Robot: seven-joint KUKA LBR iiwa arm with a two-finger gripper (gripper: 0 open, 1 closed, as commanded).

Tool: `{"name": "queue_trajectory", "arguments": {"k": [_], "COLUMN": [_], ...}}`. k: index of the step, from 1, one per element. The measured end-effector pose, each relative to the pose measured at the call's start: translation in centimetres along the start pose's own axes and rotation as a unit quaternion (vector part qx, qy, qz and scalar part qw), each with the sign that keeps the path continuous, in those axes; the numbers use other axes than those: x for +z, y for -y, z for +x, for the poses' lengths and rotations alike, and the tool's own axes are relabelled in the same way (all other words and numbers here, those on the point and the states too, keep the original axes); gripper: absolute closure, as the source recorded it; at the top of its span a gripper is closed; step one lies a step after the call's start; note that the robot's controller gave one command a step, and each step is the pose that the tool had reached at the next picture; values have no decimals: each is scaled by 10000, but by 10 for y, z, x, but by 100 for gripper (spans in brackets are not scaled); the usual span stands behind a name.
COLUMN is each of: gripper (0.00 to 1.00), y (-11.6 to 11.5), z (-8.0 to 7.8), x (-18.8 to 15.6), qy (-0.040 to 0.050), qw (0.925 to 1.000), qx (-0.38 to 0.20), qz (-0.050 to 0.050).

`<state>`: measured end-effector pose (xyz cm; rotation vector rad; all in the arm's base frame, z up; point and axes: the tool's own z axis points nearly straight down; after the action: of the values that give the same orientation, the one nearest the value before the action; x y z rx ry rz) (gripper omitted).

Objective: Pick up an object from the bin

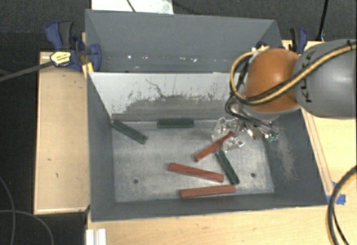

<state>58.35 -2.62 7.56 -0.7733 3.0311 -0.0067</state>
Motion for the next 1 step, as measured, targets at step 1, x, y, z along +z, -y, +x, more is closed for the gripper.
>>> {"name": "queue_trajectory", "arguments": {"k": [1], "gripper": [100], "y": [-16], "z": [-5], "x": [-124], "qy": [-47], "qw": [9999], "qx": [86], "qz": [-34]}}
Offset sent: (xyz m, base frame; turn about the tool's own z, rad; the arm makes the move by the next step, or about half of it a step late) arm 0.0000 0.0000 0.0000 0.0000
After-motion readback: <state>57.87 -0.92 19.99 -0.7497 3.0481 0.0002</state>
